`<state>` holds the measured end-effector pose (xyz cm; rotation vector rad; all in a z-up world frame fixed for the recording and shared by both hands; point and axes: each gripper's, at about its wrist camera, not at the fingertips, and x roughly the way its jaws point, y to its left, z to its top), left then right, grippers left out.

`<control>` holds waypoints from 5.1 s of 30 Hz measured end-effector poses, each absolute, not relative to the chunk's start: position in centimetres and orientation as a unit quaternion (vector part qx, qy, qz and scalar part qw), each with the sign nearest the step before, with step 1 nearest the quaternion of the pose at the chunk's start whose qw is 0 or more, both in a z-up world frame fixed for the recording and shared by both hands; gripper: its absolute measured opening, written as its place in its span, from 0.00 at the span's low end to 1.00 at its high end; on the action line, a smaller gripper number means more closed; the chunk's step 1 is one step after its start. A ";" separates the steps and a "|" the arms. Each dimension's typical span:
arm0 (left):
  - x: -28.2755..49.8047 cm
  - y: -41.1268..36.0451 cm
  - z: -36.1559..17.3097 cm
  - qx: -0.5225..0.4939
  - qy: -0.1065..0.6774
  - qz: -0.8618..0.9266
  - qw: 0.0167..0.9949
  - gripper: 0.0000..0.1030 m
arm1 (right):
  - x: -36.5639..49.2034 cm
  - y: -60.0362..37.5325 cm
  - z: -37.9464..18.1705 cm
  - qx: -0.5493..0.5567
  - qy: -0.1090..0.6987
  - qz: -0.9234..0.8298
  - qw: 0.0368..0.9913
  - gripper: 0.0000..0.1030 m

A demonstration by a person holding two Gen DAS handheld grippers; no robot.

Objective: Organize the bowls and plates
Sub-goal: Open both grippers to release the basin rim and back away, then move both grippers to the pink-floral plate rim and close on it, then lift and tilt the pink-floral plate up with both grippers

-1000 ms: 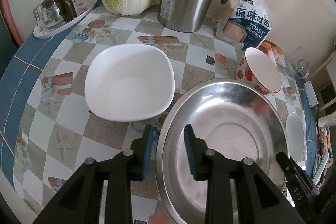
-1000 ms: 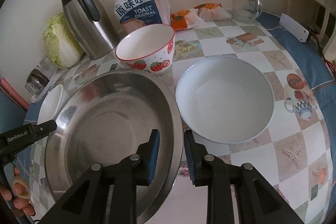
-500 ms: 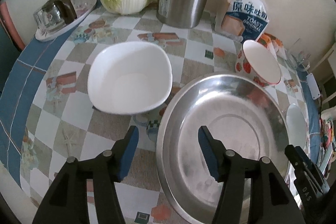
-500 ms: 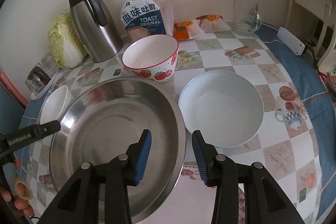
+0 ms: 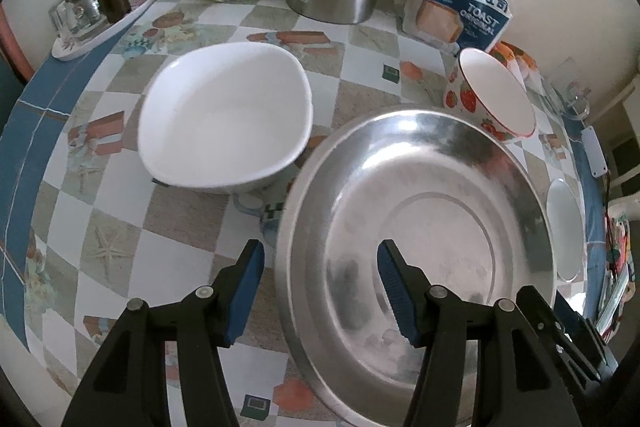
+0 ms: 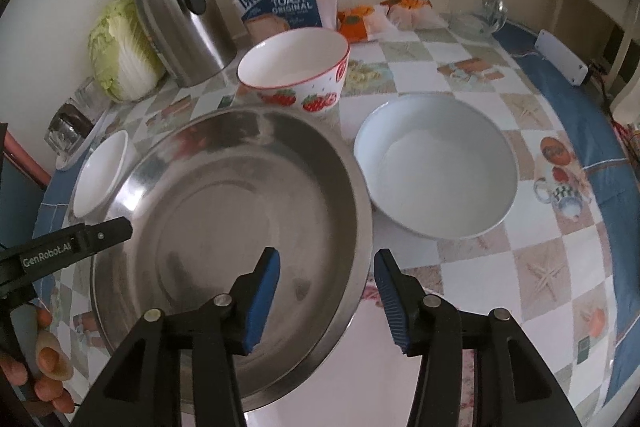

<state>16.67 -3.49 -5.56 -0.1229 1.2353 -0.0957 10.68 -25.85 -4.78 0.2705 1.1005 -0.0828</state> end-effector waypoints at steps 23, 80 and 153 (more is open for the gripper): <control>17.6 -4.2 -6.0 -0.052 0.565 -0.068 0.821 0.58 | 11.4 -24.8 -5.1 0.106 0.512 -0.040 0.851 0.59; 5.1 -7.0 -2.5 -0.075 0.543 -0.041 0.836 0.89 | 1.6 -32.1 -3.5 0.195 0.501 -0.098 0.837 0.88; 6.4 -17.1 -11.0 -0.129 0.632 -0.143 0.751 0.22 | -2.0 -41.9 -10.6 0.396 0.507 -0.033 0.765 0.22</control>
